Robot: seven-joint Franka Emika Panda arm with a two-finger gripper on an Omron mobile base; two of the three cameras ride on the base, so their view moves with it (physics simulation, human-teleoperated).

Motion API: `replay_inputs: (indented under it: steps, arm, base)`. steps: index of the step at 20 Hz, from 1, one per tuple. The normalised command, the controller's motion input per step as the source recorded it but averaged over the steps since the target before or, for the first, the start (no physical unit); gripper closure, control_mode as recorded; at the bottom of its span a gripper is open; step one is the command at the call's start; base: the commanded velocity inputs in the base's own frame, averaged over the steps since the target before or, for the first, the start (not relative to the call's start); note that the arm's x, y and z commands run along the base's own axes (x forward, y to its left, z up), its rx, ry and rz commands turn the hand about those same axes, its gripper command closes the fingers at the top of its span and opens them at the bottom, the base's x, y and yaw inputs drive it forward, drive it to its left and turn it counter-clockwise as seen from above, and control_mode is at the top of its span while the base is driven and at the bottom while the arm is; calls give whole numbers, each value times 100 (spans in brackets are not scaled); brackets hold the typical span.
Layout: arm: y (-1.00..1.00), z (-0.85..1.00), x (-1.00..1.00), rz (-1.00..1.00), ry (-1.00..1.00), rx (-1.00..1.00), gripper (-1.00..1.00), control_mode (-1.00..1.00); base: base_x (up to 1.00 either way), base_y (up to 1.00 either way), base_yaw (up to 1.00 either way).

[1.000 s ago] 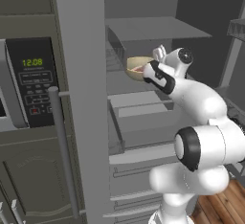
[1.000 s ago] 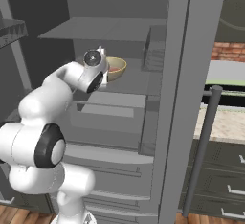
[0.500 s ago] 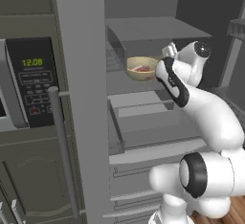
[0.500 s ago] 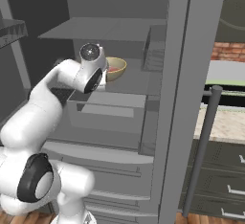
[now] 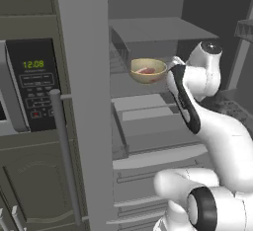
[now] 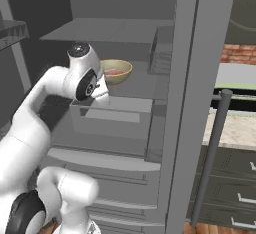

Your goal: Place one of the steaks on the plate and the other in the bowl. Then place the bowl in the fridge.

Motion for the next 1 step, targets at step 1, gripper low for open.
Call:
replay_inputs:
  steps: [1]
  arm:
    - [15,-11,-77,52,16,-55,-100,-100]
  base:
    - [0,0,0]
